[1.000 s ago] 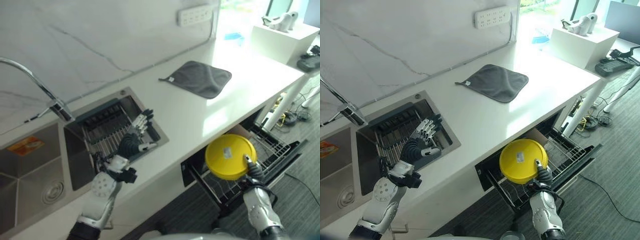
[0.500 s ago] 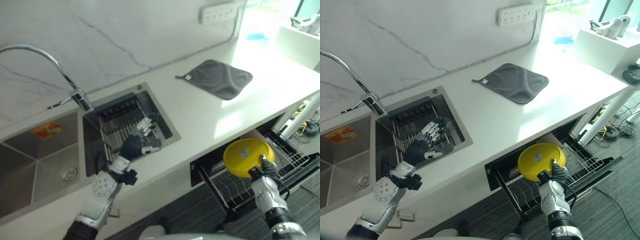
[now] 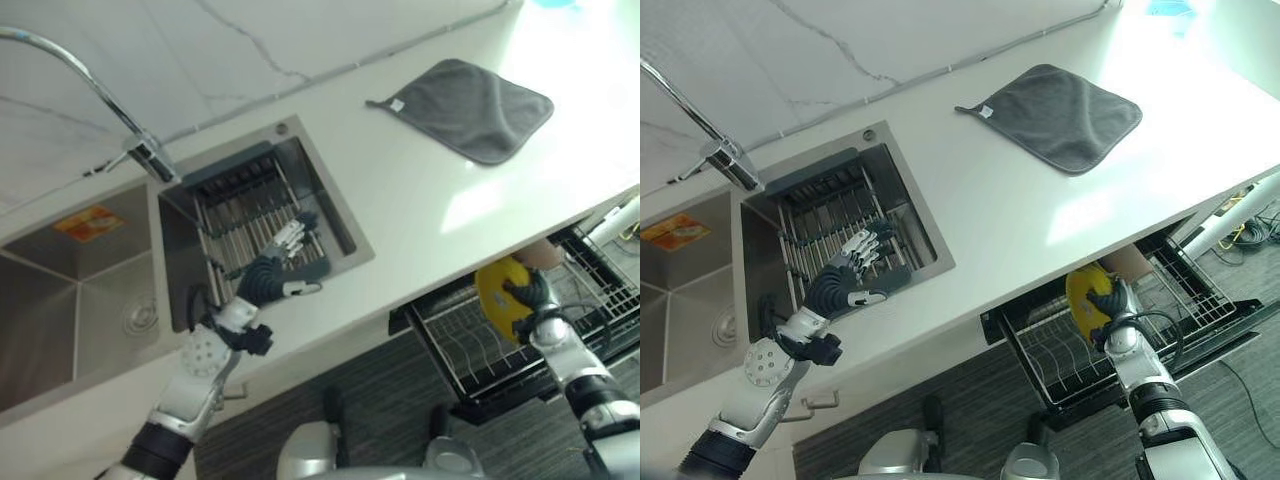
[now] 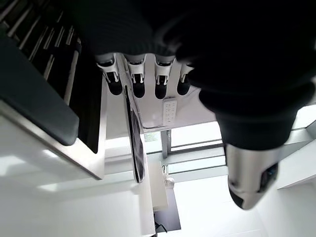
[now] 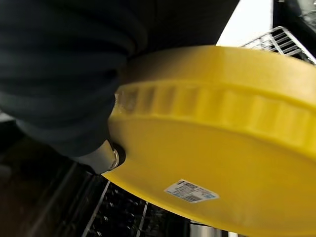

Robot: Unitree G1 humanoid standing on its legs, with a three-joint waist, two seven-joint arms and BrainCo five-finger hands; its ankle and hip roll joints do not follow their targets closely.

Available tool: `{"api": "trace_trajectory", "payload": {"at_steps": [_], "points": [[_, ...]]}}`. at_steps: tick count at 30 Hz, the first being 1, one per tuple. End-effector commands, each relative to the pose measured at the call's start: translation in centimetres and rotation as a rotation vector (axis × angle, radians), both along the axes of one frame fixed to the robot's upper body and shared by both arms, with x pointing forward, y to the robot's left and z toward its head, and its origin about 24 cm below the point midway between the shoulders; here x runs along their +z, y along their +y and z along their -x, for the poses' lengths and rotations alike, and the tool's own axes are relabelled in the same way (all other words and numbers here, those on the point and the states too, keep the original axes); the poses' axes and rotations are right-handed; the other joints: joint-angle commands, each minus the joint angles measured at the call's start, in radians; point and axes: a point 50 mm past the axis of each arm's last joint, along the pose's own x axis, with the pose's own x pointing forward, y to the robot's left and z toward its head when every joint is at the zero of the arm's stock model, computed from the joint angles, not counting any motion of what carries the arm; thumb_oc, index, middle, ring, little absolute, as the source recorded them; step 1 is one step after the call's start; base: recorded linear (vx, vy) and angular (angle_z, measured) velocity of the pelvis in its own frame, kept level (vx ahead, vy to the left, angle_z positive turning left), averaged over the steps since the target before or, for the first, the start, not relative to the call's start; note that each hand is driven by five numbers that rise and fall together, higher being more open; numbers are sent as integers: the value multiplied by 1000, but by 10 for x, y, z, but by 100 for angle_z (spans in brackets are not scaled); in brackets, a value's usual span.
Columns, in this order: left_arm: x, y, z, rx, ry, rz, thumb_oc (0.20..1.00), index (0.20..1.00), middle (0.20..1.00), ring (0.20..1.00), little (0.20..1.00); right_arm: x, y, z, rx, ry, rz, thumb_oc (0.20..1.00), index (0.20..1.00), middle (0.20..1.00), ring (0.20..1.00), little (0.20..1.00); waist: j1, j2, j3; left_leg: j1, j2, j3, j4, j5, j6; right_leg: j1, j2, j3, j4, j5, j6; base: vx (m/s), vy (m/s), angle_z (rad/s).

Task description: Place the dishes in the dishwasher.

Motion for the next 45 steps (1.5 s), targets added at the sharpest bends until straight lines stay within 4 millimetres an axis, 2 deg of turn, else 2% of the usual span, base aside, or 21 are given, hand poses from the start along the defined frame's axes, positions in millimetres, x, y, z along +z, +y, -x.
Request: {"api": "trace_trajectory", "payload": {"at_steps": [1,2,4,8,10,14,21,24,26,29,30,37,42,45], "points": [[26,-2,-4,-39,-141,32,1000,1000,1000,1000,1000,39,10,-24,201,-124,186,200,200,200,200,200,31,-17,-15,-23,2,-92,119,-80,13,-101,-31,-11,171,-31,-22,-29,-52,8],[27,-1,-5,-40,-142,30,1000,1000,1000,1000,1000,42,11,-26,219,-128,207,200,200,200,200,200,32,-18,-13,-25,2,-93,121,-80,13,-103,-31,-11,172,-31,-22,-72,-68,7],[32,-1,-9,-51,-160,28,1000,1000,1000,1000,1000,60,20,-40,303,-161,402,200,200,200,200,200,38,-19,5,-41,3,-99,129,-81,13,-115,-29,-8,177,-33,-21,-95,-40,5],[36,0,-12,-57,-188,16,1000,1000,1000,1000,1000,74,31,-44,399,-244,609,200,200,200,200,200,40,-23,24,-62,1,-105,136,-81,17,-133,-29,-5,183,-31,-14,-74,-31,6],[38,0,-13,-63,-204,9,1000,1000,1000,1000,1000,85,36,-46,458,-352,778,200,200,200,200,200,45,-24,34,-76,-3,-111,141,-82,20,-145,-29,-3,186,-31,-11,-83,-31,4],[42,-2,-17,-74,-238,1,1000,1000,1000,1000,1000,110,37,-46,468,-604,998,200,200,200,200,200,55,-24,51,-110,-10,-117,153,-84,27,-173,-31,-3,192,-29,-6,-102,-27,2],[53,-3,-25,-79,-279,5,1000,1000,1000,1000,1000,137,33,-46,422,-820,1123,200,200,200,200,200,57,-18,90,-177,-22,-131,180,-86,38,-242,-38,9,221,-24,-2,-100,-12,-1],[60,-4,-28,-93,-308,5,1000,1000,1000,1000,1000,156,32,-53,359,-882,1161,200,200,200,200,200,62,-12,106,-209,-30,-128,188,-90,42,-273,-44,7,224,-20,-1,-138,-18,1],[69,-4,-31,-95,-347,7,1000,1000,1000,1000,1000,175,30,-59,292,-943,1217,200,200,200,200,200,65,-4,124,-243,-36,-125,195,-90,44,-305,-46,7,226,-17,-1,-191,16,2],[72,-7,-31,-90,-373,10,1000,1000,1000,1000,1000,179,27,-55,228,-1020,1243,200,200,200,200,200,58,6,142,-271,-43,-121,198,-83,47,-336,-50,13,232,-11,1,-102,36,-9],[75,-7,-31,-93,-385,14,1000,1000,1000,1000,1000,186,26,-54,196,-1084,1240,200,200,200,200,200,58,14,152,-281,-47,-120,194,-80,48,-349,-53,13,232,-7,1,-82,36,-17],[88,-10,-35,-106,-428,27,1000,1000,1000,1000,1000,219,37,-60,200,-1256,1273,200,200,200,200,200,64,40,169,-339,-65,-120,189,-68,49,-421,-66,15,248,2,2,-74,45,-1],[89,-16,-36,-115,-448,32,1000,1000,1000,1000,1000,229,46,-60,194,-1374,1315,200,200,200,200,200,68,54,169,-370,-74,-119,191,-59,50,-462,-78,11,263,6,4,-45,47,-1],[90,-20,-36,-114,-457,41,1000,1000,1000,1000,1000,233,48,-57,133,-1467,1372,200,200,200,200,200,70,66,169,-382,-77,-113,191,-56,51,-479,-86,8,270,7,4,-29,67,-7]]}}
